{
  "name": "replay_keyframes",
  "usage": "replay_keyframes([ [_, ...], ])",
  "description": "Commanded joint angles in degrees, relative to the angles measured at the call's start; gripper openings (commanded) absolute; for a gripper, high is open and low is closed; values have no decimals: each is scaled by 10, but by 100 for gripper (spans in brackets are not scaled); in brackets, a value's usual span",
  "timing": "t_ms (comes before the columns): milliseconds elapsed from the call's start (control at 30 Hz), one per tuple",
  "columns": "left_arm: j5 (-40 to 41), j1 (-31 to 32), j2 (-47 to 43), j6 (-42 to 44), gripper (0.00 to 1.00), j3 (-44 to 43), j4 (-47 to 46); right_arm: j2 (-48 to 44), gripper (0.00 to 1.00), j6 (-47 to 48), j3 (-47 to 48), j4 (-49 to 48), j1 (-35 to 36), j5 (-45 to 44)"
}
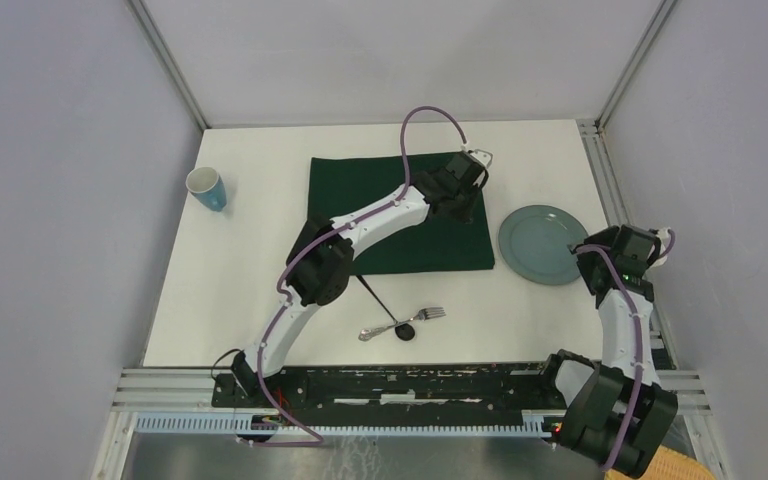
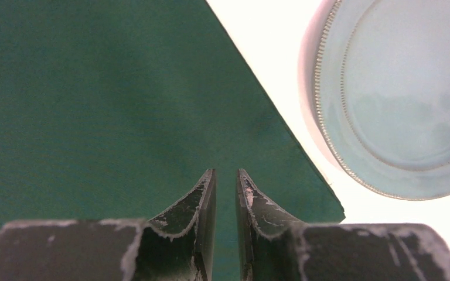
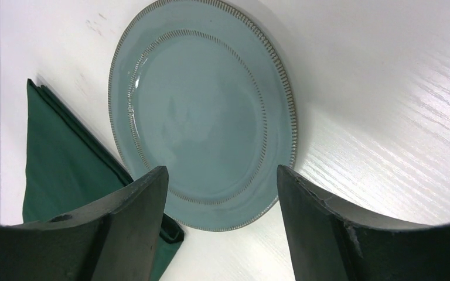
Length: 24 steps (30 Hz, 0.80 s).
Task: Set the dinner table for one person
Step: Move the plate to the center of the board.
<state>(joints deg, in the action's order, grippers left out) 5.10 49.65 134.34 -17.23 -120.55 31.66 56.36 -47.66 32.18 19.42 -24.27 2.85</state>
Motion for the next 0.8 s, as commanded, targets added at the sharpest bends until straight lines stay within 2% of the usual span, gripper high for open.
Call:
replay_keyframes([
  [0, 18, 0, 5, 30, 25, -20, -2, -26, 74, 7, -12, -12, -26, 27],
  [467, 6, 0, -7, 32, 26, 31, -49, -81, 74, -4, -79, -46, -61, 64],
  [767, -5, 0, -23, 32, 26, 54, -67, -9, 73, -4, -30, -75, -81, 130],
])
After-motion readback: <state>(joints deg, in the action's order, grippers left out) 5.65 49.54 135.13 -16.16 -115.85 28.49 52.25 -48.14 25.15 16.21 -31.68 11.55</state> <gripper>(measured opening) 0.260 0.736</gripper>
